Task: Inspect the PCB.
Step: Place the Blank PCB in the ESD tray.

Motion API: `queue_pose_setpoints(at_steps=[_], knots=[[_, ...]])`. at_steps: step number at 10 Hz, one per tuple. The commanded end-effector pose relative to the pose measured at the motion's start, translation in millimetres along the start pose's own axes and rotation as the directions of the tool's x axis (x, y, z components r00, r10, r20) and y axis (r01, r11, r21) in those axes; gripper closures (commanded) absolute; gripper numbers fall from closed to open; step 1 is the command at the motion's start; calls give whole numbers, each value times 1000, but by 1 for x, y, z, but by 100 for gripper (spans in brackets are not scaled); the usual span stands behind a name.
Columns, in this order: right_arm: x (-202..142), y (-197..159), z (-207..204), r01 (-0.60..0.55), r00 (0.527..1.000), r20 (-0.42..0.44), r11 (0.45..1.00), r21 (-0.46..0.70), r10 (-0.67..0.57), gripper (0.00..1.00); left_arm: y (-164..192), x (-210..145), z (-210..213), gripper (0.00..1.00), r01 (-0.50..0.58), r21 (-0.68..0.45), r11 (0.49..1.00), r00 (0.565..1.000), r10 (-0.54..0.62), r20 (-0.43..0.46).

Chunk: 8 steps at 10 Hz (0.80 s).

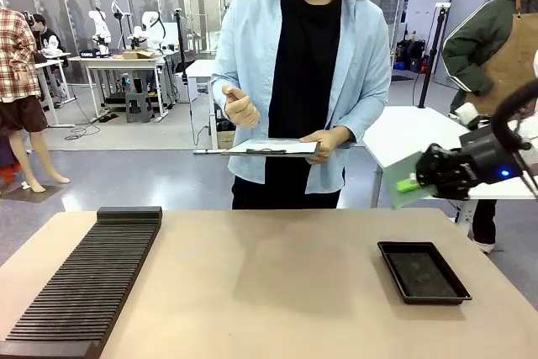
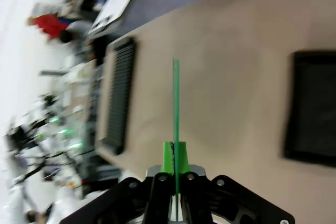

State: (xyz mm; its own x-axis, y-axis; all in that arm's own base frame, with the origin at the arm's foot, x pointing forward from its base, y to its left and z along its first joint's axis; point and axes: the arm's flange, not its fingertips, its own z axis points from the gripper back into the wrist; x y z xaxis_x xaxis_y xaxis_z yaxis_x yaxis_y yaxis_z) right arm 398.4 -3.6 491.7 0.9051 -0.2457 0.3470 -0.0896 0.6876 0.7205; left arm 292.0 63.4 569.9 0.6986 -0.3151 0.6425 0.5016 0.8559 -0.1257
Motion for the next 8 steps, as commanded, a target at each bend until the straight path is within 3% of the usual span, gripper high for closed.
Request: queue_pose_setpoints(at_steps=[1,2,8], knots=[[1,-30,-12,-75,993,72,981,-176,89,97,-2,0,0,0,-15,12,1000,1000,15,-18],[2,-48,-16,-112,989,60,955,-275,134,97,-2,0,0,0,-15,12,1000,1000,15,-18],[4,-94,-80,-160,986,-119,888,-431,120,97,-2,0,0,0,-15,12,1000,1000,15,-18]])
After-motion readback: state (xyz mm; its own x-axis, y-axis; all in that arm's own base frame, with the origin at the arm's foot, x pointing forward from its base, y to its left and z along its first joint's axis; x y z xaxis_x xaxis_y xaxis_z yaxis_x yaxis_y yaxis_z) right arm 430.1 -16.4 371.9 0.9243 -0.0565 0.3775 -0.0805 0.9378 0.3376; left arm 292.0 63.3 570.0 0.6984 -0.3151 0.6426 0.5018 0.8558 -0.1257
